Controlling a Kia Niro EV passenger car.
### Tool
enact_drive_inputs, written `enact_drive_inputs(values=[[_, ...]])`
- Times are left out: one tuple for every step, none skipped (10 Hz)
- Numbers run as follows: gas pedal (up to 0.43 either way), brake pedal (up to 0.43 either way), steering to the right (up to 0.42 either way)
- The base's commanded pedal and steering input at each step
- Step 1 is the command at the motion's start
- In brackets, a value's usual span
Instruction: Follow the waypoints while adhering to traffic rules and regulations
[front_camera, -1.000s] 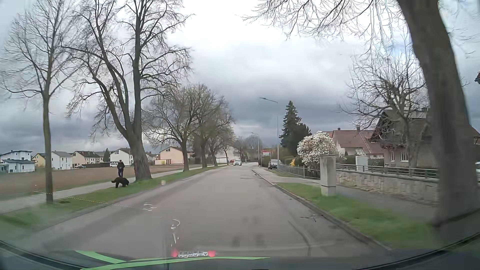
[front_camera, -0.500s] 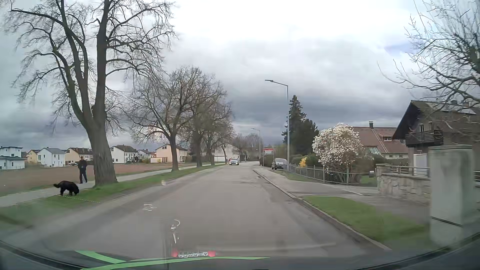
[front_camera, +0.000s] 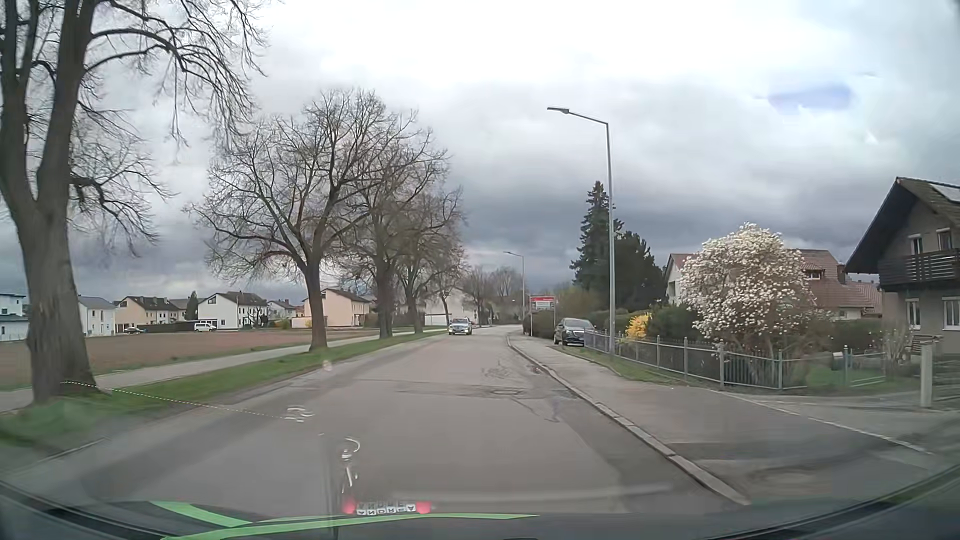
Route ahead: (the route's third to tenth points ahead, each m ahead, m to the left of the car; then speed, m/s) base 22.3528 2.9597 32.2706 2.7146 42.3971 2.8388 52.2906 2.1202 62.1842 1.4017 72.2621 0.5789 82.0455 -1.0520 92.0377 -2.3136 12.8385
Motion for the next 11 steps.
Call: enact_drive_inputs(values=[[0.079,0.0,0.001],[0.079,0.0,0.001],[0.079,0.0,0.001],[0.079,0.0,0.001],[0.079,0.0,0.001],[0.079,0.0,0.001],[0.079,0.0,0.001],[0.079,0.0,0.001],[0.079,0.0,0.001],[0.079,0.0,0.001],[0.079,0.0,0.001]])
